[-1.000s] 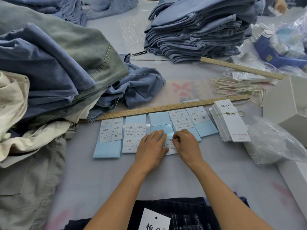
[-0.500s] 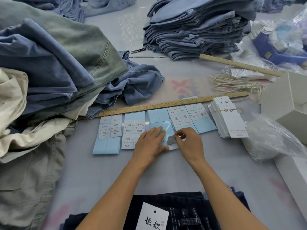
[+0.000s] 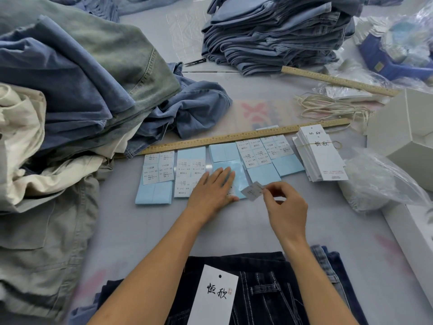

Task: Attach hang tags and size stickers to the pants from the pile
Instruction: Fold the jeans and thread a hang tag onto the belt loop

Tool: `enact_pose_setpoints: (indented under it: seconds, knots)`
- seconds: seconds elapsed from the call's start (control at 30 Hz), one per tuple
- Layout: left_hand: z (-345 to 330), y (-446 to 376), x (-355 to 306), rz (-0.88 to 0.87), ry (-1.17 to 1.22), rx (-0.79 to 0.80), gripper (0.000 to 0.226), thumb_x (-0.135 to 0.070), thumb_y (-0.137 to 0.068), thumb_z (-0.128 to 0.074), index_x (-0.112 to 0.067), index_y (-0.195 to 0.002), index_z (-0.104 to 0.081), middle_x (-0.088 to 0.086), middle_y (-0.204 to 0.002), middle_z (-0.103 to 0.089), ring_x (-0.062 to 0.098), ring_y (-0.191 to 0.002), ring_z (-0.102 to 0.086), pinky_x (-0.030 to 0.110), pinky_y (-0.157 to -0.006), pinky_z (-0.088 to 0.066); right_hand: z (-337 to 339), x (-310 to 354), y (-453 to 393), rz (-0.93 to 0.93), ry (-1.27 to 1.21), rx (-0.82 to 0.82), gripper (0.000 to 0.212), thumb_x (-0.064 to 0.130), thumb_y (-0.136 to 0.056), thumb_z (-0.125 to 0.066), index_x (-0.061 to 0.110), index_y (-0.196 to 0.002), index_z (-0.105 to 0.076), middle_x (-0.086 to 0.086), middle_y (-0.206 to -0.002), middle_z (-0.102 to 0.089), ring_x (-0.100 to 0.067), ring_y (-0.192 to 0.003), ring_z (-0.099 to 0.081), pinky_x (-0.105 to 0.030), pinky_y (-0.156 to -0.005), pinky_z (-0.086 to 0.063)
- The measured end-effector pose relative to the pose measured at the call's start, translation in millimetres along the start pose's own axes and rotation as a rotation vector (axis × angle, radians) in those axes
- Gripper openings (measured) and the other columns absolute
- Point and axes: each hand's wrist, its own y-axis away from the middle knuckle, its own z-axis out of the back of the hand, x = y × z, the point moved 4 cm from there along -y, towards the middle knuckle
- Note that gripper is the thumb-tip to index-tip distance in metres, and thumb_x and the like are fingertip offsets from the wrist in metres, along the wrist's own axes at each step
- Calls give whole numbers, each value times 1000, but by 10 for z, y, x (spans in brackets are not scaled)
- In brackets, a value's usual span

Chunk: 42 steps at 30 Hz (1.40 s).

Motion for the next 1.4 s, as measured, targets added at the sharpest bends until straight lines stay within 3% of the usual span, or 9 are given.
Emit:
enact_pose_setpoints:
  seconds: [0.13, 0.27, 0.37, 0.57, 0.7, 0.87, 1.1, 1.23, 1.4]
  knots:
    - [177, 178, -130, -127, -24, -231, 65, -42, -106, -29, -15, -162, -14, 6, -172, -3, 26, -158, -1, 46, -129, -5, 42, 58, 318, -65, -145, 61, 18, 9, -90, -71, 26, -84, -70, 18, -81, -70, -1, -82, -65, -9, -68, -47]
    - [515, 522, -135, 98, 838, -296, 37, -35, -108, -44, -23, -141, -58, -1, -139, -63, 13, -130, -55, 40, -111, -45, 19, 100, 598, -115, -229, 114, 18, 9, -91, -71, 25, -84, -71, 17, -83, -71, -2, -84, -65, -9, -71, -47]
    - [666, 939, -173, 63, 1169, -193, 31, -53, -99, -49, -33, -110, -71, -11, -92, -73, 6, -87, -69, 27, -77, -55, -52, 178, 777, -110, -188, 234, 18, 10, -91, -72, 26, -84, -71, 18, -84, -72, 0, -82, -65, -9, -69, -47]
    - [629, 1711, -160, -1, 1075, -162, 13, -30, -90, -77, -29, -102, -73, -13, -85, -75, 10, -81, -71, 26, -70, -56, -8, 333, 1207, -160, -198, 404, 13, 13, -88, -75, 26, -86, -75, 10, -83, -75, -5, -83, -71, -16, -73, -54]
    - [530, 2072, -216, -14, 1051, -125, 14, -25, -92, -76, -33, -99, -68, -12, -81, -74, 10, -71, -69, 20, -64, -51, 85, 354, 1541, -169, -119, 443, 12, 17, -86, -78, 28, -89, -76, 12, -83, -75, -3, -83, -70, -13, -73, -53]
    - [405, 2363, -284, 55, 1008, -49, 12, -26, -95, -71, -33, -95, -62, -10, -78, -73, 10, -74, -70, 39, -67, -56, 121, 286, 1839, -234, -53, 502, 9, 22, -86, -80, 28, -90, -75, 14, -83, -75, 1, -83, -69, -12, -72, -51]
    - [324, 2606, -413, 130, 863, 4, 9, -38, -97, -66, -40, -98, -56, -21, -85, -71, 5, -79, -67, 39, -70, -58, 157, 211, 1977, -288, -50, 631, 9, 23, -88, -78, 28, -81, -75, 16, -87, -74, 1, -85, -68, -17, -75, -52]
    - [325, 2689, -447, 179, 792, -82, 10, -38, -93, -69, -41, -93, -60, -17, -88, -64, 8, -78, -60, 29, -69, -56, 156, 206, 1994, -290, -83, 665, 9, 24, -88, -78, 29, -80, -74, 15, -86, -75, 0, -85, -69, -21, -74, -51]
    - [262, 2706, -381, 248, 1014, -60, 12, -23, -88, -78, -29, -85, -69, -17, -85, -72, 5, -79, -67, 16, -68, -51, 105, 188, 1970, -290, -14, 676, 8, 25, -87, -78, 28, -80, -74, 8, -83, -75, -6, -84, -69, -29, -79, -56]
